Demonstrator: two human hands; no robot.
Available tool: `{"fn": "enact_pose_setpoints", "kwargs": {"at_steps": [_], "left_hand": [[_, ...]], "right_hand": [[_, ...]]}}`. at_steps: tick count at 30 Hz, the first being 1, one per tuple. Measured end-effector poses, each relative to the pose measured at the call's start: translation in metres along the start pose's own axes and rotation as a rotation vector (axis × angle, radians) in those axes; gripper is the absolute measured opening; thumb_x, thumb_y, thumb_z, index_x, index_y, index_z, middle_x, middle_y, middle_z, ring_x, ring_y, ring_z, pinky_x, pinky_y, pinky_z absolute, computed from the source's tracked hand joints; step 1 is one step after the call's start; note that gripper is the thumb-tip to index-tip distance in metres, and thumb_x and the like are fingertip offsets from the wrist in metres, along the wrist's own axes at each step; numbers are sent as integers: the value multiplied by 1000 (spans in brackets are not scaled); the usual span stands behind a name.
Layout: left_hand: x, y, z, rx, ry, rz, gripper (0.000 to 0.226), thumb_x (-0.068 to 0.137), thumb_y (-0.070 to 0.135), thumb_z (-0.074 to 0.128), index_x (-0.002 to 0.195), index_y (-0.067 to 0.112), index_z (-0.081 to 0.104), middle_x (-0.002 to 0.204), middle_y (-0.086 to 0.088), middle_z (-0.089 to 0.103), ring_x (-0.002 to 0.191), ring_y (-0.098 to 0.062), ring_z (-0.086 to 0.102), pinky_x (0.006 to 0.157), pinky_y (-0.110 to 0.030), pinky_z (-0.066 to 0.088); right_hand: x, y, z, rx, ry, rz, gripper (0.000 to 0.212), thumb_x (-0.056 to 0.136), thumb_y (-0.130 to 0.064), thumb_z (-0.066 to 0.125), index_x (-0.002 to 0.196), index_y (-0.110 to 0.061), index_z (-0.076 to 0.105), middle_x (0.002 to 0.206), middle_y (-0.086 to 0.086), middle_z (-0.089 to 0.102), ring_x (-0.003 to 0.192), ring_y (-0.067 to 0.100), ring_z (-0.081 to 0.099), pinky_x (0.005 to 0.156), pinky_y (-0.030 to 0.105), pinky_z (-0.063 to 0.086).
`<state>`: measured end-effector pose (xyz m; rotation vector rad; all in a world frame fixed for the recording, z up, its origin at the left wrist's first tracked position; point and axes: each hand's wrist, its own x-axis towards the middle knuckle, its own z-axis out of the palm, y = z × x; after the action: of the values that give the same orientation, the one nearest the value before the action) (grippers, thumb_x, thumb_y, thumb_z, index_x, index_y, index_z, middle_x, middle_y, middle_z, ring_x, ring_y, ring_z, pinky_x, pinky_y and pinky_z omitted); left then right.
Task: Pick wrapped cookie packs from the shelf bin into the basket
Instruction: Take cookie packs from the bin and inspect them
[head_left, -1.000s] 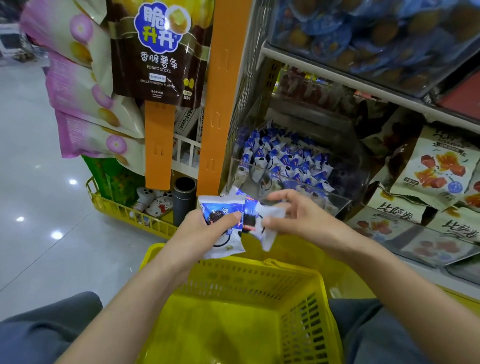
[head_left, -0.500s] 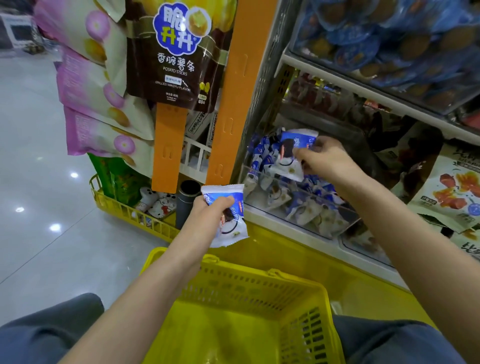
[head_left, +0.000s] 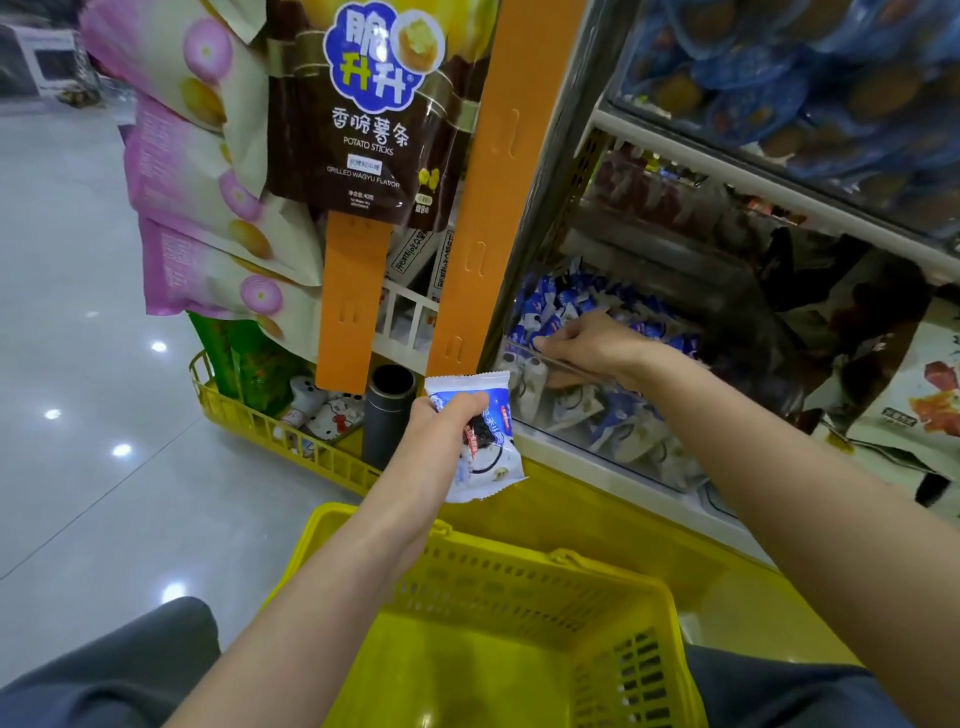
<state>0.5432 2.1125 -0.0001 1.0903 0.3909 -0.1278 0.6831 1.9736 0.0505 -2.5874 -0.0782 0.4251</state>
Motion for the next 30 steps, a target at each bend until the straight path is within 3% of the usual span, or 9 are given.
{"fn": "enact_pose_setpoints", "kwargs": {"at_steps": [4, 7, 10, 13, 15, 19, 21, 24, 30], "left_hand": [[-2, 0, 4, -72, -20, -22, 27, 92, 19, 51, 117, 12, 46, 82, -5, 63, 47, -8, 64, 37, -17, 47], [-1, -4, 7, 36, 2, -4, 19, 94, 24, 47, 111, 14, 49, 82, -5, 63, 60, -15, 63, 51, -17, 49], [-1, -14, 5, 183, -19, 49, 19, 96, 27, 44, 113, 20, 51, 94, -3, 67, 76, -13, 65, 66, -22, 49], [-3, -23, 5, 273, -66, 114, 19, 96, 28, 45, 113, 24, 53, 102, 2, 68, 76, 1, 66, 60, -11, 49], [-5, -28, 6, 311, -97, 128, 20, 96, 29, 45, 114, 25, 54, 102, 6, 68, 77, 6, 65, 56, -5, 46], [-7, -37, 11, 357, -139, 158, 22, 96, 21, 47, 116, 15, 54, 94, 4, 67, 72, 7, 63, 59, -7, 47], [-9, -42, 15, 383, -141, 155, 19, 95, 17, 48, 111, 9, 54, 91, -12, 67, 73, -4, 63, 66, -17, 49], [-10, -51, 19, 390, -119, 158, 21, 93, 17, 52, 102, -2, 53, 94, -30, 62, 82, -27, 58, 74, -38, 44], [-9, -65, 22, 428, -112, 143, 21, 92, 16, 53, 88, -4, 52, 80, -20, 57, 73, -23, 57, 59, -26, 43]], "right_hand": [[0, 3, -3, 13, -38, 22, 44, 93, -36, 51, 110, 4, 60, 111, 21, 66, 99, 30, 65, 98, 42, 46], [-4, 7, -3, 12, -11, 14, 44, 95, -40, 46, 98, 1, 60, 109, 26, 64, 100, 35, 63, 93, 36, 48], [-22, 9, 2, 82, 240, -154, 28, 96, -32, 46, 107, -10, 60, 98, 9, 65, 93, 22, 62, 77, 23, 46], [-59, 18, 15, 187, 478, -452, 12, 94, -23, 49, 101, -23, 59, 88, -13, 61, 84, 1, 57, 66, 5, 41], [-81, 29, 30, 247, 431, -525, 9, 93, -24, 51, 98, -26, 59, 85, -15, 60, 77, -7, 54, 66, 4, 41], [-102, 51, 58, 362, 153, -390, 8, 89, -21, 58, 86, -27, 62, 78, -9, 62, 68, -4, 53, 66, 15, 45], [-106, 60, 65, 436, 79, -334, 16, 88, -15, 60, 79, -27, 60, 77, 2, 64, 70, 9, 55, 65, 29, 49], [-111, 73, 71, 576, -1, -288, 17, 87, -9, 60, 78, -24, 61, 77, 11, 61, 62, 12, 54, 50, 17, 47], [-116, 94, 80, 391, 49, -353, 8, 84, -21, 66, 76, -23, 65, 71, 3, 68, 60, 4, 53, 59, 26, 47]]}}
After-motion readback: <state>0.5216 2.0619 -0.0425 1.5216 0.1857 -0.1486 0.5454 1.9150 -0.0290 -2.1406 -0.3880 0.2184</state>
